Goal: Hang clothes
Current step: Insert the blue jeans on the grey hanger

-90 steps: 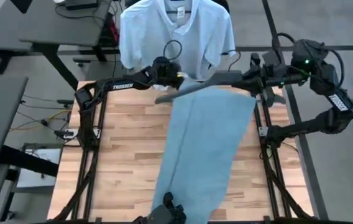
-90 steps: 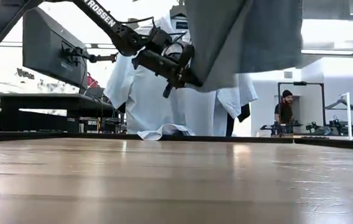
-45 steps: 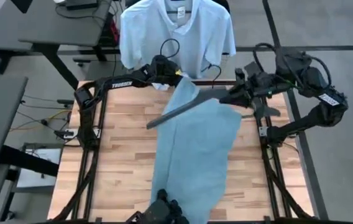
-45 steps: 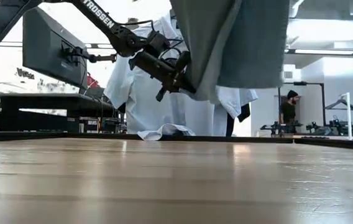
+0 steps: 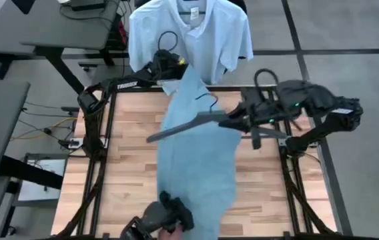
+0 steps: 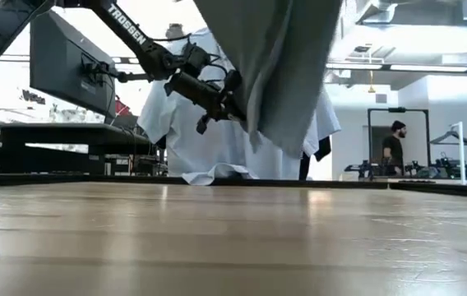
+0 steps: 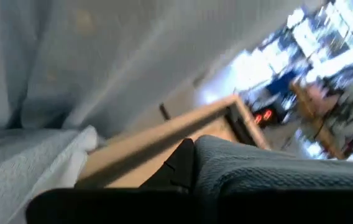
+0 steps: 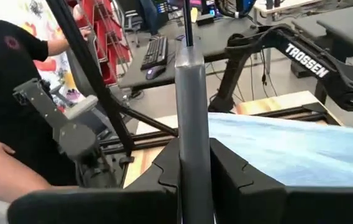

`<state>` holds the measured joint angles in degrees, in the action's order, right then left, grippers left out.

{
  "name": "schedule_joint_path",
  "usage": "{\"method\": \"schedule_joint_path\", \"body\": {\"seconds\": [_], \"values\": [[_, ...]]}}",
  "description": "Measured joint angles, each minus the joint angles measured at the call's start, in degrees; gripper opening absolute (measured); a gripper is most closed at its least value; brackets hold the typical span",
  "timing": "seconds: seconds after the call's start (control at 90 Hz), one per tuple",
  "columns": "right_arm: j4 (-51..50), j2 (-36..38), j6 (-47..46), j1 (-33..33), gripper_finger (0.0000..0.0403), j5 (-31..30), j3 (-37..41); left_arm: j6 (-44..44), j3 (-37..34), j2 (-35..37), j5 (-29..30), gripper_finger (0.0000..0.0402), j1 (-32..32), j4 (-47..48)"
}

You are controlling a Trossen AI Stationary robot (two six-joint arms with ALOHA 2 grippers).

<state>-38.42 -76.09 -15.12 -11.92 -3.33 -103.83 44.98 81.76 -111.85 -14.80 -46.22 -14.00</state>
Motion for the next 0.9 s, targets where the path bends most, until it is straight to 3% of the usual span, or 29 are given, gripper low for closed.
{"method": "schedule_joint_path", "body": {"seconds": [0.189,0.378,0.711,0.9], "values": [[1.52,0.53,0.65,0.2,0.003,1.22,-0.02,3.29,0.0,1.56,-4.2,0.0,-1.15,-5.05],[2.4,3.41,1.82,2.39,0.0029,2.92,-0.02,-3.44,0.02,3.73,-11.52,0.0004,0.2,-8.66],[-2.66,10.31,2.92,5.22,0.0029,1.72,-0.13,-16.69,0.07,10.2,-24.2,0.0118,2.98,-8.35],[-4.72,14.98,2.98,8.03,0.0029,1.67,-0.13,-15.1,0.09,16.58,-24.94,0.0138,3.23,-8.63]]}}
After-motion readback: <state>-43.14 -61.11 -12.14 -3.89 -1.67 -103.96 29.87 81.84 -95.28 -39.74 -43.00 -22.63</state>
